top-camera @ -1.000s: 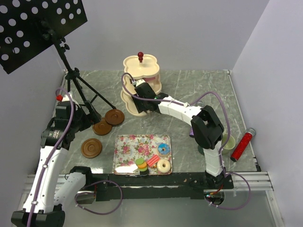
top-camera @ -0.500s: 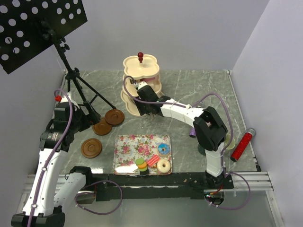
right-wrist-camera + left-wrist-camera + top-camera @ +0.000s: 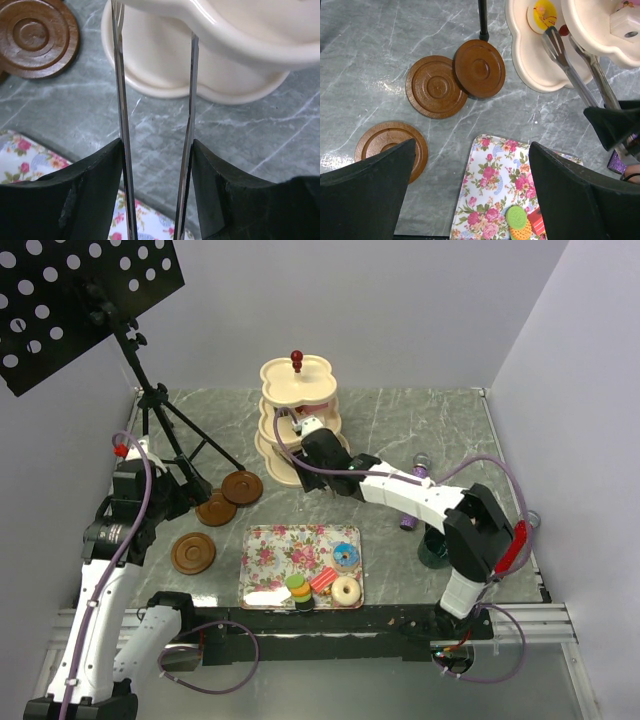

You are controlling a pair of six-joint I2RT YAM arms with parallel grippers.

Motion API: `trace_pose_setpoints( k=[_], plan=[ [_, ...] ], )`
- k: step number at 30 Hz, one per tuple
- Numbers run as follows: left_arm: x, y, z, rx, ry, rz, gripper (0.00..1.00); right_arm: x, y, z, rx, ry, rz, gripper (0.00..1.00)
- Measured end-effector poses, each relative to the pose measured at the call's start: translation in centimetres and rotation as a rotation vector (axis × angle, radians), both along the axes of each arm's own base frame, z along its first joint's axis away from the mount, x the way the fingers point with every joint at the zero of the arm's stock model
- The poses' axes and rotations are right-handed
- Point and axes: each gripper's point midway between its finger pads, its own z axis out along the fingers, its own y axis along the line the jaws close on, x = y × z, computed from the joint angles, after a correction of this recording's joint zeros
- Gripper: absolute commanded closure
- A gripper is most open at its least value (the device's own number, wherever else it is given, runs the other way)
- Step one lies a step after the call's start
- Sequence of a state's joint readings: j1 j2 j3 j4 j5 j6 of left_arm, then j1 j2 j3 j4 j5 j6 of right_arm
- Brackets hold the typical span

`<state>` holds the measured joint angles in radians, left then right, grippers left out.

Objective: Serve the afternoon tea

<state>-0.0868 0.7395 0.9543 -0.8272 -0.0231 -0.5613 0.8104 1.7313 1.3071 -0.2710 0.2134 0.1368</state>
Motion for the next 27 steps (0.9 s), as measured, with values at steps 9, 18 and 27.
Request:
trace_pose_setpoints(
  k=[9, 18, 27],
  plan=[
    [-0.1, 0.0, 0.2, -0.001, -0.011, 0.000, 0.00, -3.4, -1.9, 1.1, 0.034, 0.012, 0.018, 0.40],
    [-0.3, 0.0, 0.6, -0.003, -0.036, 0.000, 0.00, -8.9, -5.8, 3.6, 0.087, 0.062, 0.021, 0.40],
    [-1.3, 0.1, 0.1, -0.010, -0.035, 0.005, 0.00, -16.6, -11.6, 4.9, 0.130, 0.238, -0.046, 0.39]
  ],
)
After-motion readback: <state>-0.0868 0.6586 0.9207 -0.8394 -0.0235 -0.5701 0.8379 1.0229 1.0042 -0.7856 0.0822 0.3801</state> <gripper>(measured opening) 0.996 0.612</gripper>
